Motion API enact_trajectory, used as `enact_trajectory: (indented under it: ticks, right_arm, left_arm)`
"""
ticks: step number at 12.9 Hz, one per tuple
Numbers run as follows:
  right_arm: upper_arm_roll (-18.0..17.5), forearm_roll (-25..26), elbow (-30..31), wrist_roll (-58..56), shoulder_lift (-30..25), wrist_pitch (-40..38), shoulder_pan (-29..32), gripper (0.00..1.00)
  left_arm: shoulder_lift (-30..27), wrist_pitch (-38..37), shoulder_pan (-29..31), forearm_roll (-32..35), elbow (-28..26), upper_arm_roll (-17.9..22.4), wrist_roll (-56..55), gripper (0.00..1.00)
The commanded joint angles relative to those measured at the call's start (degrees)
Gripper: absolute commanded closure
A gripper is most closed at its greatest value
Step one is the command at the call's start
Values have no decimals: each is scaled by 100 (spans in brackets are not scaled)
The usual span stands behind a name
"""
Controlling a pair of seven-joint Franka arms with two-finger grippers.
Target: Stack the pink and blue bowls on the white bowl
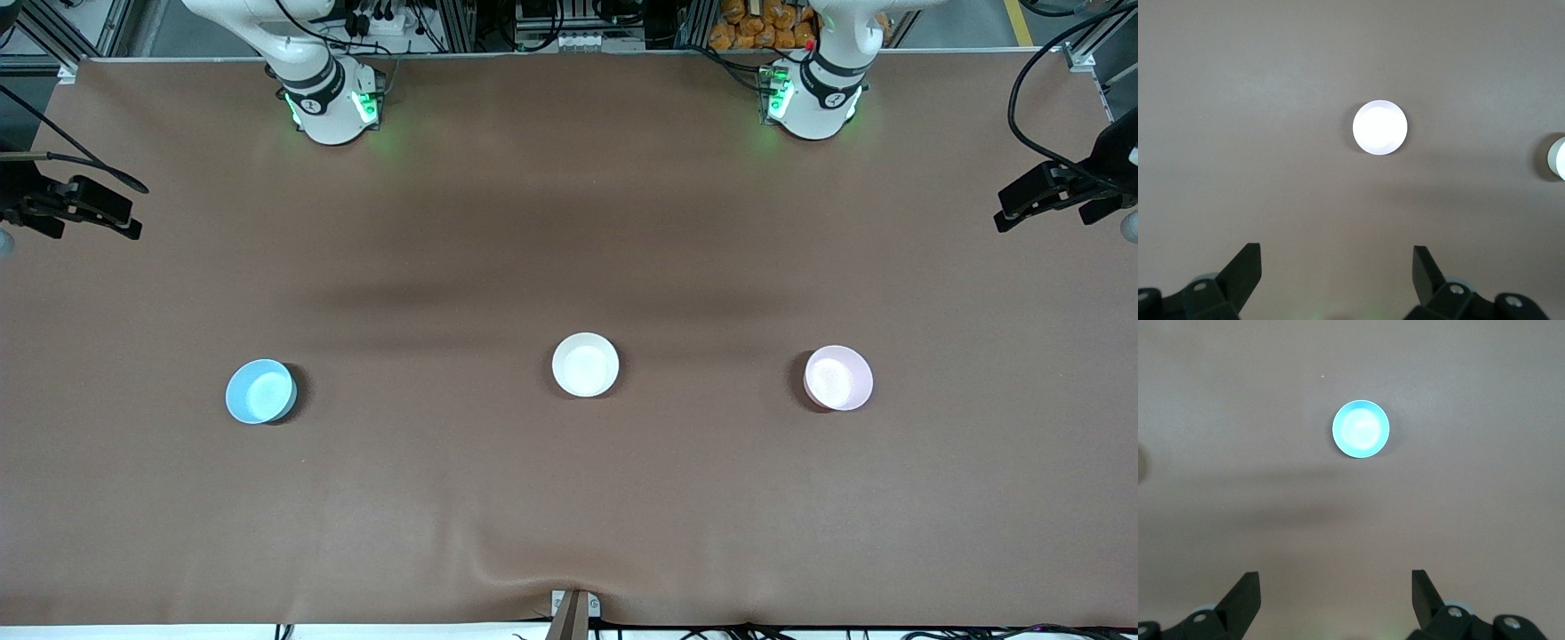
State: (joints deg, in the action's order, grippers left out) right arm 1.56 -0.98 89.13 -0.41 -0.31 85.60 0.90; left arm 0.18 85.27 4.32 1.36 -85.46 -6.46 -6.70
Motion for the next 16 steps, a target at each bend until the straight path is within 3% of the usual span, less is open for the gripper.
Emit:
enact_trajectory:
  ticks: [1, 7, 11, 16]
  right_arm:
    - [-51, -199, -115, 103, 5, -52, 85, 0]
    - [11, -1999, -194, 77, 338, -218, 920, 0]
    - [2, -2756, -194, 59, 637, -385, 1262, 0]
    - [2, -3951, -177, 85, 1102, -764, 1992, 0]
  left_arm:
    - [87, -99, 52, 22, 82, -40, 63, 0]
    - [52, -134, 261, -92, -67, -48, 63, 0]
    - [140, 33, 263, -110, -242, -75, 37, 0]
    - [886, 919, 254, -101, -427, -84, 46, 0]
